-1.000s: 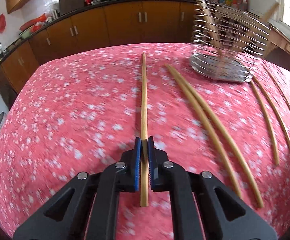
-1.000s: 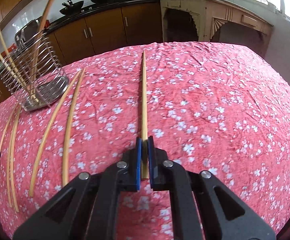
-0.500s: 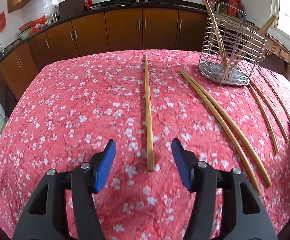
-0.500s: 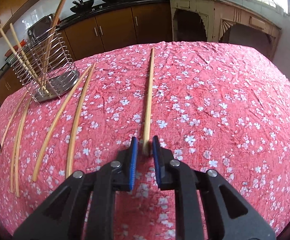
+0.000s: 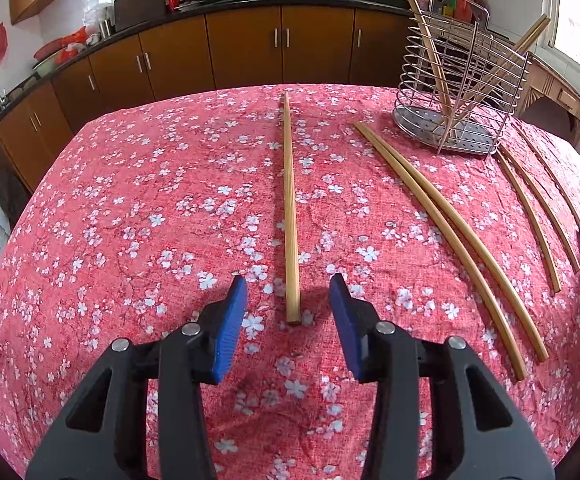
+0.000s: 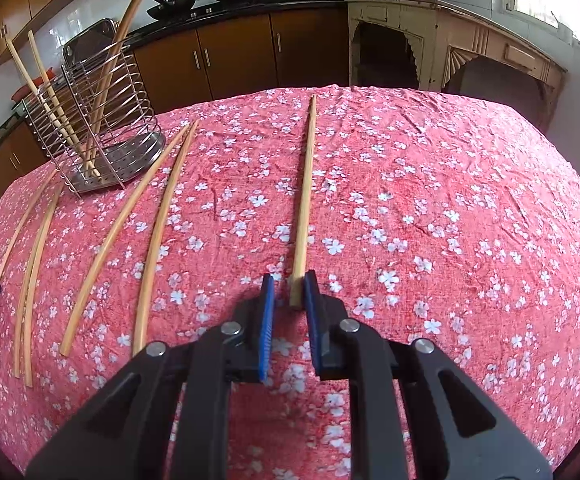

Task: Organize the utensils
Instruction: 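Grasp a chopstick with the left tool while the right tool regrasps its chopstick, then lift both held chopsticks up toward the wire holder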

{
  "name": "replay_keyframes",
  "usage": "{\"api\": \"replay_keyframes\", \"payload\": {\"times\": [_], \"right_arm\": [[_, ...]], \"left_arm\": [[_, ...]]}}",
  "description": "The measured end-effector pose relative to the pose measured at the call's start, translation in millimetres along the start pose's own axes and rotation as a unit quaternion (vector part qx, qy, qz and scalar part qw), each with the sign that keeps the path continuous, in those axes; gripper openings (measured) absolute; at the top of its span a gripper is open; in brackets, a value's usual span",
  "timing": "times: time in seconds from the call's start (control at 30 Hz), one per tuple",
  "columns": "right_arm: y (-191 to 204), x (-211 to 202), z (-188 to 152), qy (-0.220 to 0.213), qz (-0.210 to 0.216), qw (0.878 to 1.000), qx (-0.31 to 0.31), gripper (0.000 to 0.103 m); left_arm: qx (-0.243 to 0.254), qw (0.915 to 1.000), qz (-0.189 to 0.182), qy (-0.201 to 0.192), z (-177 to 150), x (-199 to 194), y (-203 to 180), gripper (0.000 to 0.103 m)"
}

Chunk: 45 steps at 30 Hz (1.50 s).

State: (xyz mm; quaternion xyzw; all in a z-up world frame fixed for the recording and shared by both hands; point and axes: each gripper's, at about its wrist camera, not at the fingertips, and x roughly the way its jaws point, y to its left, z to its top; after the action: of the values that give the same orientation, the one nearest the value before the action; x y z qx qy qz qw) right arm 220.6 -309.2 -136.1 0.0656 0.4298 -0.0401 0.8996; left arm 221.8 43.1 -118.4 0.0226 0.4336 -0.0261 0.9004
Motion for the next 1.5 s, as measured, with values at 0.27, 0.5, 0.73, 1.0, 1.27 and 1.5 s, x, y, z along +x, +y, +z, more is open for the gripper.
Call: {"api": "replay_keyframes", "payload": {"times": [0.27,0.5,0.73,1.0,1.27,1.5], "right_arm": [[4,0,0,0.0,-0.005,1.0,-0.004,0.017],[4,0,0,0.0,-0.005,1.0,-0.004,0.017],[3,1,0,0.0,-0.007,1.0,-0.005,0.017],[-3,1,0,0.0,0.0,1.0,0.011,0.008],[-6,-24,-9,-0.019,0.005,1.0,0.017,0.007],[-3,-80,-5,-0.101,0.007,0.995,0.01,0.007]], "left_arm": [[-0.008,0.9999,-0.009,-0.002,-1,0,4,0.044],[-0.005,1.0,-0.003,-0.002,-1,-1,3,0.04],[0.012,0.9999,0.003,-0.001,-3,-2,-4,0.028],[0.037,0.9993,0.001,-0.003,-2,-1,-15,0.008],[0.011,0.9994,-0.017,-0.027,-13,-23,0,0.007],[0.001,0.9924,-0.026,-0.121,-5,-90,8,0.007]]}}
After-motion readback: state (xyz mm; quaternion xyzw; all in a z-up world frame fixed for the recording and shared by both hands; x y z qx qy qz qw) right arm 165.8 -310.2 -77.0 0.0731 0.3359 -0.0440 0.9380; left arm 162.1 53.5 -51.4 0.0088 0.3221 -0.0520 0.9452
